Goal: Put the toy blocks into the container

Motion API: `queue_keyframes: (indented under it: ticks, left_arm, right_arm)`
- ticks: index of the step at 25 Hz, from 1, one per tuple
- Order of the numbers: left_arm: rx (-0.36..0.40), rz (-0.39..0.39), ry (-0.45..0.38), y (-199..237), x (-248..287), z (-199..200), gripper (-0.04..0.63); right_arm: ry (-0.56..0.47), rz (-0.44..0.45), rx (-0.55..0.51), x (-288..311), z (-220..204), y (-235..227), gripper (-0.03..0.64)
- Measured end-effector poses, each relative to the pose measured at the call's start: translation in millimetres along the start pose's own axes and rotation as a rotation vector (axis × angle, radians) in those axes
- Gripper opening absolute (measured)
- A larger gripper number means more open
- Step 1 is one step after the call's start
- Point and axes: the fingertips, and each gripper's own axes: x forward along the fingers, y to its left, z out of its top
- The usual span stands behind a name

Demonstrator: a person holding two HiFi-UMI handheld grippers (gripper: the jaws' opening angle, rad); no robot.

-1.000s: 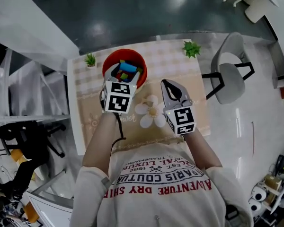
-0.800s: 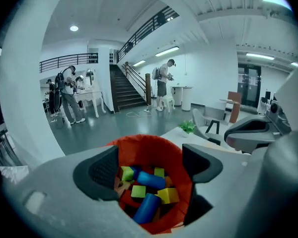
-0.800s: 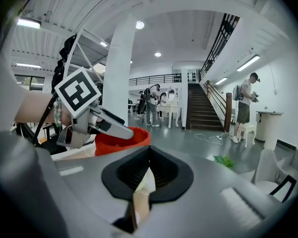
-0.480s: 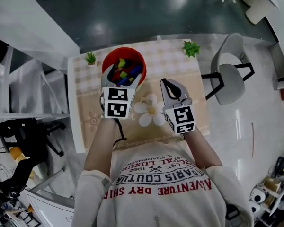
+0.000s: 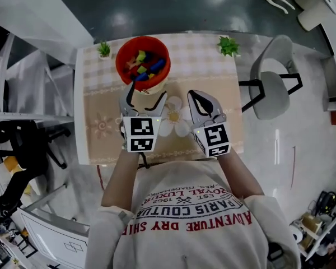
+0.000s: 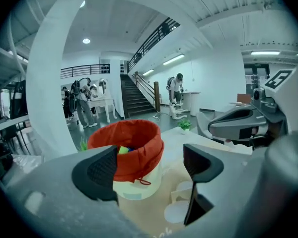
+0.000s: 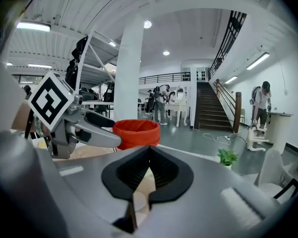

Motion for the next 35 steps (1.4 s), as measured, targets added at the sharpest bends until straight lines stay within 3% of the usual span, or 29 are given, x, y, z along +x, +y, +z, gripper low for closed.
queue_keyframes:
  ticks: [5,17,26,28,29,32,35]
  left_arm:
    - [-0.052,0.007,-0.024,-24.0,-14.0,-10.1,0.416]
    - [-0.078,-0.107,0.239,-75.1,37.0,-123.9,0.416]
    - [-0.075,-0.150,0.338,-88.5,72.3,-161.0,0.416]
    - [-0.073,-0.156,0.355,-90.8,75.5,-167.8,0.402]
    - [-0.074,-0.154,0.360,-90.7,75.7,-170.4,0.358]
    - [-0.076,-0.141,0.357,-87.5,74.4,-172.2,0.313]
    - [-0.068,-0.152,0.352,-88.7,74.3,-171.2,0.311]
  right_arm:
    - [0.006,0.038,-0.007,-7.4,-16.0,0.9,0.002]
    - [0.045,0.070,0.005,-8.0,-54.1,-5.7,0.002]
    - [0.080,0.057,0.035,-2.0,-76.1,-19.0,0.002]
    - [0.082,0.054,0.035,-1.9,-76.9,-20.8,0.002]
    - [0.081,0.052,0.034,-2.4,-76.7,-21.6,0.002]
    - [0.084,0.048,0.031,-4.8,-76.5,-24.7,0.002]
    - [0.085,0.041,0.028,-5.9,-75.9,-28.5,0.002]
